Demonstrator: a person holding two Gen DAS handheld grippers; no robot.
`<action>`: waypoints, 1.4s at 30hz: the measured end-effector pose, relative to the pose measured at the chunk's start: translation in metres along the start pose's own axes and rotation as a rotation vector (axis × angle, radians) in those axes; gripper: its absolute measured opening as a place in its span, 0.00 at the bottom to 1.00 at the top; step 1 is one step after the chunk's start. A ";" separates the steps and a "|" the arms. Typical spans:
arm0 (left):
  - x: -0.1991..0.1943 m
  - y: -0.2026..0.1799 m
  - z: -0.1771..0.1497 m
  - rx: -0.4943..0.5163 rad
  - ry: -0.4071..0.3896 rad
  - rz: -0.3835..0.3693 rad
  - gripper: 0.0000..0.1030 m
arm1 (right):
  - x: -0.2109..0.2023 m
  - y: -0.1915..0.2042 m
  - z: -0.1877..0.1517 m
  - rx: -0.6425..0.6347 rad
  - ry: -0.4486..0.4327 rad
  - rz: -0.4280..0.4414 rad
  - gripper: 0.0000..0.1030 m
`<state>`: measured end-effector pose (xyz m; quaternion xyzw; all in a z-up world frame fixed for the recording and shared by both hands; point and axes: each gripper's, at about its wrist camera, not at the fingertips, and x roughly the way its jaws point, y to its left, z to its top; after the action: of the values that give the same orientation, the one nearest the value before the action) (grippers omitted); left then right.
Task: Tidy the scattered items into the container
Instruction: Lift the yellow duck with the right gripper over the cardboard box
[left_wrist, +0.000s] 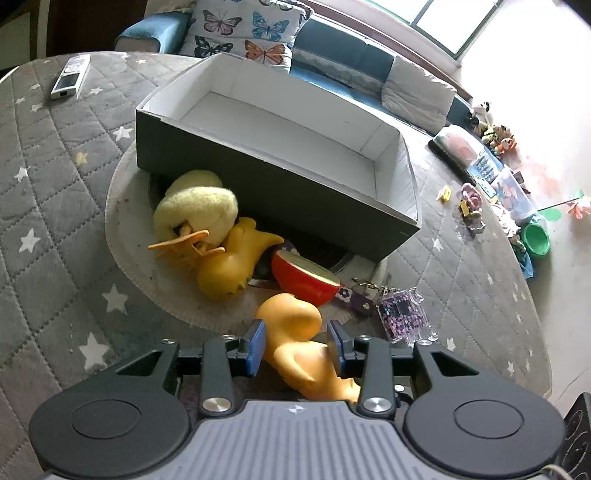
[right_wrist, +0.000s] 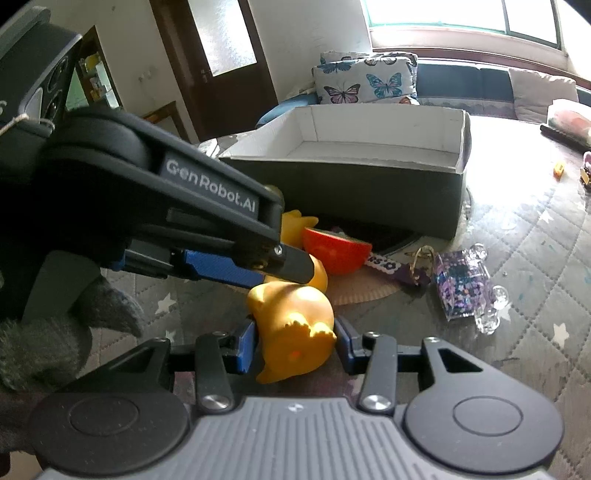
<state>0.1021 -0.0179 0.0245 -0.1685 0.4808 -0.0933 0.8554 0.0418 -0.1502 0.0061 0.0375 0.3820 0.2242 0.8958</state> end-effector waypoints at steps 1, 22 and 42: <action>-0.002 0.000 -0.001 0.001 -0.009 -0.004 0.37 | -0.003 0.000 0.000 0.004 -0.006 0.001 0.42; -0.028 -0.003 0.008 -0.016 -0.083 -0.110 0.30 | -0.023 -0.007 0.008 0.015 -0.076 -0.007 0.42; -0.012 -0.001 -0.024 -0.029 0.019 -0.088 0.33 | -0.028 -0.002 -0.017 -0.091 0.037 -0.042 0.60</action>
<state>0.0754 -0.0202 0.0227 -0.2009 0.4822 -0.1256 0.8434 0.0142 -0.1659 0.0124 -0.0155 0.3886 0.2232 0.8938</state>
